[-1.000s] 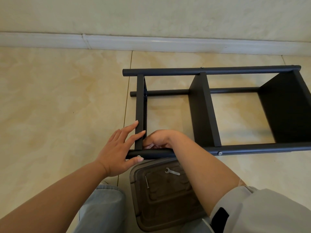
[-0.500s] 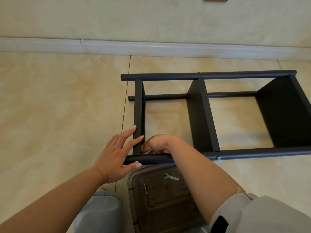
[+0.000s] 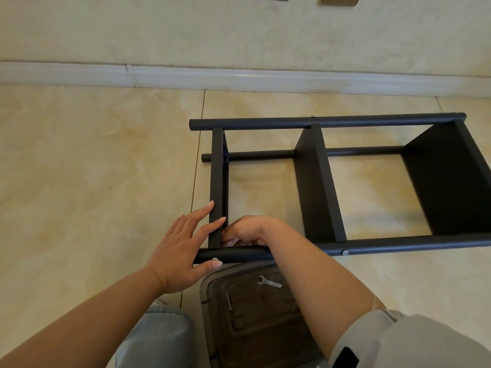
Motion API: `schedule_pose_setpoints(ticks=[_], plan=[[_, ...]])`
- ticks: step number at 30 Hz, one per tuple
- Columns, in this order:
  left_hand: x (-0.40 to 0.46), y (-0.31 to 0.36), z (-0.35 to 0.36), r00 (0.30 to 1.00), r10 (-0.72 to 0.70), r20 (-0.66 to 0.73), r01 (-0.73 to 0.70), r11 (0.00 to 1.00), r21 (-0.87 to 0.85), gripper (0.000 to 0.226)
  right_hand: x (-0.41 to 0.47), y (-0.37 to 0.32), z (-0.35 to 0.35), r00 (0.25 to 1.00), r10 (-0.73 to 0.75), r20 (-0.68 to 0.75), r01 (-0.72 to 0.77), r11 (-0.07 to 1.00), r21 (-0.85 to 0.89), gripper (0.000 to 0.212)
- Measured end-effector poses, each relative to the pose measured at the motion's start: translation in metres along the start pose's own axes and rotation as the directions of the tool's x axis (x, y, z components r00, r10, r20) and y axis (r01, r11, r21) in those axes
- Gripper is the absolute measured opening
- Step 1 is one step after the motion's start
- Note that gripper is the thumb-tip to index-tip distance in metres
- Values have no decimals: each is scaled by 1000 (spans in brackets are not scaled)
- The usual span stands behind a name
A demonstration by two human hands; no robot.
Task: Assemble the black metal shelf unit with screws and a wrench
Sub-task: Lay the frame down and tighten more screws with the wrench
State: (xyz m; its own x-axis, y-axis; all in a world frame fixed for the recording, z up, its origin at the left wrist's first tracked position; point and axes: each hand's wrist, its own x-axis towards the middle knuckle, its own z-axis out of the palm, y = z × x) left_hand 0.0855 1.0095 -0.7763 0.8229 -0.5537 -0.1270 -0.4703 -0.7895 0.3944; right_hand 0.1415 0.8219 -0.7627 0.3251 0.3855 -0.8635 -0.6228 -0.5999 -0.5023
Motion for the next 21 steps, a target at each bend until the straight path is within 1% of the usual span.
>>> schedule_pose_setpoints(ticks=[6,11,14,18,20,21], plan=[[0,-1,0,1000,8,-4,-8,1000,-2,71,1,1,-1,1000,-2,4,2,1000,-21,14],[-1,-1,0,1000,10,-5,-10,1000,3,72,-1,-1,0,1000,4,1,-4,999,-55,20],[0,0,-1,1000,7,-6,-7,1000,2,71,-3,-1,0,1000,-5,14,6,999,-50,15],[0,0,0,1000,4,0,-4,1000,-5,71,-4,-1,-1,1000,-5,5,6,998,-59,30],[0,0,0,1000,4,0,-4,1000,-7,71,-4,-2,0,1000,0,6,1,998,-67,32],[0,0,0,1000,2,1,-2,1000,-7,71,-3,-2,0,1000,3,12,-2,998,-68,29]])
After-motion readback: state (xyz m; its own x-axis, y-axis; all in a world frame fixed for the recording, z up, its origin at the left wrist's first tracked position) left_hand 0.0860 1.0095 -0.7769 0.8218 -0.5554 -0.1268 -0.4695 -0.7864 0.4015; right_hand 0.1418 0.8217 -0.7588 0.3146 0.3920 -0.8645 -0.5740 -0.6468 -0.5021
